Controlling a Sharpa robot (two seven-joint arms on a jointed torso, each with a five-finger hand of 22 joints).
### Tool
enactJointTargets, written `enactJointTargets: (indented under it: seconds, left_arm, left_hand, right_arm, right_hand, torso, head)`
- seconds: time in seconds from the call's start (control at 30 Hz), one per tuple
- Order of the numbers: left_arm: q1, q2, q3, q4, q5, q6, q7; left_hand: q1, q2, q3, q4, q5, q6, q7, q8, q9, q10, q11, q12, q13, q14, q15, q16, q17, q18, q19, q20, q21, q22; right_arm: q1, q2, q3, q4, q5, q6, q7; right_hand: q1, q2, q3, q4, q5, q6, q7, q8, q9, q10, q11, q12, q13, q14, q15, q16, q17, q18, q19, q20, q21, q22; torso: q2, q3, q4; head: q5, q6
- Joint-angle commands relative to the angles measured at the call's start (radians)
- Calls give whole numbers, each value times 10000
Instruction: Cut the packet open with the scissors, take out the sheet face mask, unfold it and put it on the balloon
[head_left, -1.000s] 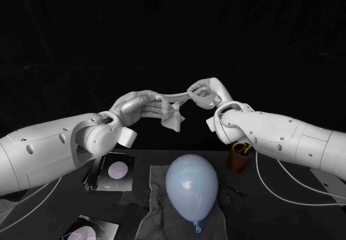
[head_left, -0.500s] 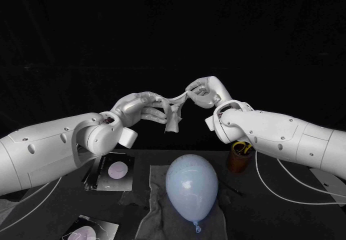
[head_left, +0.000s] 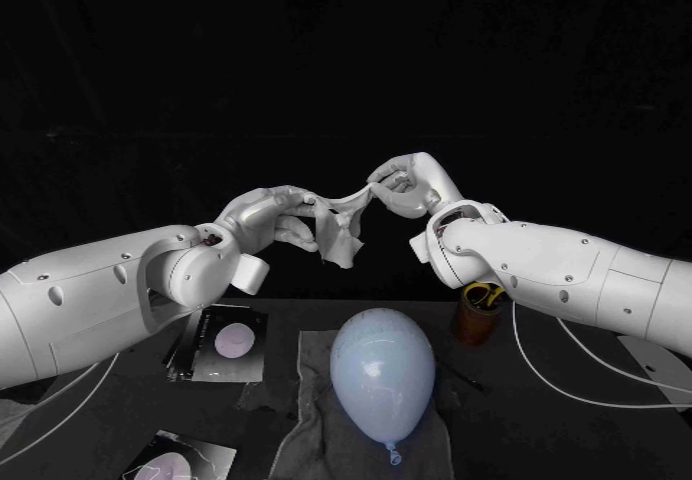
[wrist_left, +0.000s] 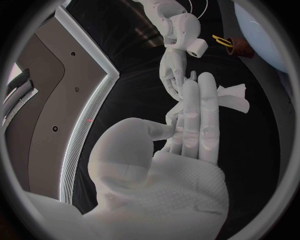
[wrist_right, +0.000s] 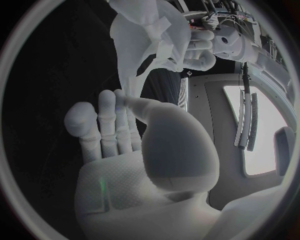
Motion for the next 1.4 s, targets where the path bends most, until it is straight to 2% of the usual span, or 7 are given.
enactJointTargets:
  seconds: [0.03,0.13,0.33,0.83,1.1,1.27,1.4]
  left_arm:
    - [7,-45,13,-128,-378,-641,242]
    - [7,-66,12,-251,-920,-1063,441]
    - [4,-22,13,-442,-1468,-1665,768]
    - [-28,29,14,-496,-1209,-1764,1417]
    - [-46,101,9,-543,-1060,-1712,1218]
    - [-265,133,-104,-642,-1332,-1892,1132]
    - [-667,173,-154,-717,-1668,-1967,1198]
  left_hand:
    - [48,-352,92,-384,-60,868,218,-530,-506,410,-147,-20,20,-138,-44,194,508,59,190,-109,248,165]
    - [144,-558,30,-630,-45,1569,105,-1021,-942,779,-80,-39,54,-507,-14,423,1090,10,-218,-153,529,403]
    - [467,-632,-688,-1130,-67,2792,361,-2218,-1808,387,392,-122,68,-6054,994,1985,3013,-1062,-4902,240,575,1079]
    - [514,-565,-482,-1132,-61,2768,792,-2243,-1680,-4131,1595,1400,716,-12159,2484,2513,2589,-1005,-9028,1870,-1164,617]
    - [829,-641,-252,-954,-82,2278,1048,-2081,-1582,-3094,955,2677,686,-8403,1730,2098,790,-618,-7990,1967,-1017,550]
    - [508,-2339,-1391,-992,-53,1502,781,-3143,-2276,-2487,1031,2469,334,-7576,1679,1103,-54,-456,-7816,1988,-1091,451]
    - [818,-2889,-2504,-857,-88,1858,476,-4022,-3034,-2242,1022,2036,-11,-7223,1684,246,-614,-433,-7803,2012,-1340,254]
  right_arm:
    - [19,-70,8,-1,-521,313,-35]
    - [25,-154,7,52,-785,484,-155]
    - [39,-360,7,399,-1089,615,-256]
    - [155,-490,51,1015,-1002,-182,-10]
    - [269,-414,63,944,-1254,212,-394]
    - [291,-362,65,1004,-1335,248,-474]
    - [296,-339,66,1107,-1346,153,-481]
  right_hand:
    - [103,5,-12,-58,23,17,24,68,17,37,-54,54,15,-94,2,-42,8,175,-62,-5,-59,1043]
    - [104,3,-17,-63,22,18,24,68,19,43,-55,56,20,-101,3,-43,10,173,-60,-3,-53,1045]
    - [104,3,-17,-63,22,18,24,68,19,43,-55,56,20,-101,3,-43,10,173,-60,-3,-53,1045]
    - [103,2,-26,-69,23,23,23,70,23,55,-56,61,27,-108,4,-42,13,174,-66,-1,-60,1045]
    - [106,2,-29,-75,23,27,21,72,25,61,-58,63,31,-112,4,-42,15,177,-73,0,-73,1042]
    - [110,1,-32,-82,23,31,20,74,27,69,-61,66,35,-111,2,-40,17,172,-56,0,-40,1051]
    - [110,1,-32,-82,23,31,20,74,27,69,-61,66,35,-111,2,-40,17,172,-56,0,-40,1051]
  torso:
    - [0,1,8]
    - [3,-3,-1]
    - [18,1,1]
    - [-6,-6,0]
    - [-21,-2,11]
    - [-23,4,15]
    - [-1,-11,-5]
  head:
    - [-19,6]
    - [-28,0]
    - [-16,16]
    - [-19,111]
    - [-16,149]
    - [-37,189]
    - [-73,215]
